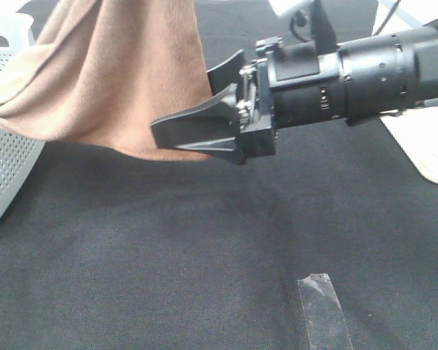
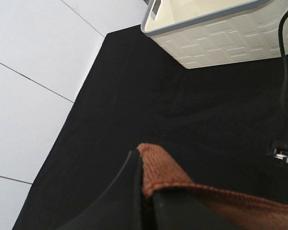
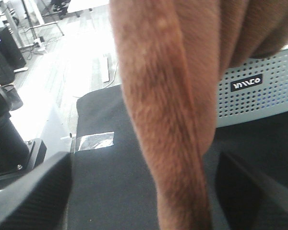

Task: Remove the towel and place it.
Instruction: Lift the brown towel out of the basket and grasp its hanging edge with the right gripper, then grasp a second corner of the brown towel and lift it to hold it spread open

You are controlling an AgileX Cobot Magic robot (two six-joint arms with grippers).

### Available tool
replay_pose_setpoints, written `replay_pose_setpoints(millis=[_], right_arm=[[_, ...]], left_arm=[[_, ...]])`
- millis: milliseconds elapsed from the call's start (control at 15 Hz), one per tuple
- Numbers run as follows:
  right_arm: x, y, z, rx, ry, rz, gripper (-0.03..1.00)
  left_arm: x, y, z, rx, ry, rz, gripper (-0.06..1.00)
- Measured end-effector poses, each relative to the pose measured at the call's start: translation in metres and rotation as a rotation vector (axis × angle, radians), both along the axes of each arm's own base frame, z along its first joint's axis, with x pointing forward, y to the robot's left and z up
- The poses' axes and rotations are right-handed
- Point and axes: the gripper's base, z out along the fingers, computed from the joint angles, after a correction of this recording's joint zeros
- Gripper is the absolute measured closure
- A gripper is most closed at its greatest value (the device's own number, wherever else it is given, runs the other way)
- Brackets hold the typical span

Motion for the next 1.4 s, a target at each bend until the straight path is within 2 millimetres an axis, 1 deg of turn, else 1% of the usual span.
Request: replay_pose_setpoints(millis=[67, 133, 267, 333, 533, 600, 667, 800, 1000, 1133, 1267, 1333, 1400], right_arm=[[0.000, 0.001, 0.000, -0.001, 0.001, 0.000, 0.31], [0.001, 0.000, 0.000, -0.007, 0.005, -0.009, 0.44], [0.003, 0.000, -0.002, -0.029, 0.008, -0.038, 0.85], [0.004, -0.001, -0.002, -0.035, 0.012, -0.044, 0.96], [0.003, 0.000, -0.003, -0.037, 0.029, -0.048, 0.97], [0.005, -0.001, -0.003, -0.043, 0.066, -0.078, 0.97], [0.007, -0.003, -0.003, -0.073, 0.144, -0.140, 0.97], [0.009, -0.005, 0.003, -0.128, 0.184, -0.178, 0.97], [0.024, -0.010, 0.052, -0.317, 0.194, -0.264, 0.97], [0.037, -0.020, 0.084, -0.499, 0.178, -0.373, 0.97], [0.053, -0.031, 0.128, -0.630, 0.086, -0.495, 0.97], [0.063, -0.036, 0.148, -0.691, 0.007, -0.545, 0.97], [0.069, -0.040, 0.163, -0.737, -0.045, -0.580, 0.97]], left_arm=[[0.001, -0.001, -0.001, -0.002, 0.006, -0.002, 0.94], [0.001, -0.001, -0.001, -0.003, 0.007, -0.002, 0.94], [0.000, -0.001, -0.001, -0.017, 0.018, 0.003, 0.94], [0.000, -0.001, -0.001, -0.028, 0.028, 0.009, 0.94], [0.000, -0.001, -0.001, -0.049, 0.047, 0.022, 0.94], [0.000, -0.001, -0.002, -0.050, 0.055, 0.025, 0.94], [0.000, -0.001, -0.002, -0.048, 0.059, 0.026, 0.94], [0.000, -0.001, -0.004, -0.039, 0.069, 0.027, 0.94], [0.009, -0.008, -0.008, -0.054, 0.044, 0.024, 0.94], [0.016, -0.014, -0.008, -0.082, -0.003, 0.022, 0.94], [0.023, -0.020, -0.009, -0.105, -0.050, 0.020, 0.94], [0.026, -0.022, -0.009, -0.108, -0.081, 0.020, 0.94], [0.030, -0.023, -0.008, -0.107, -0.130, 0.023, 0.94]])
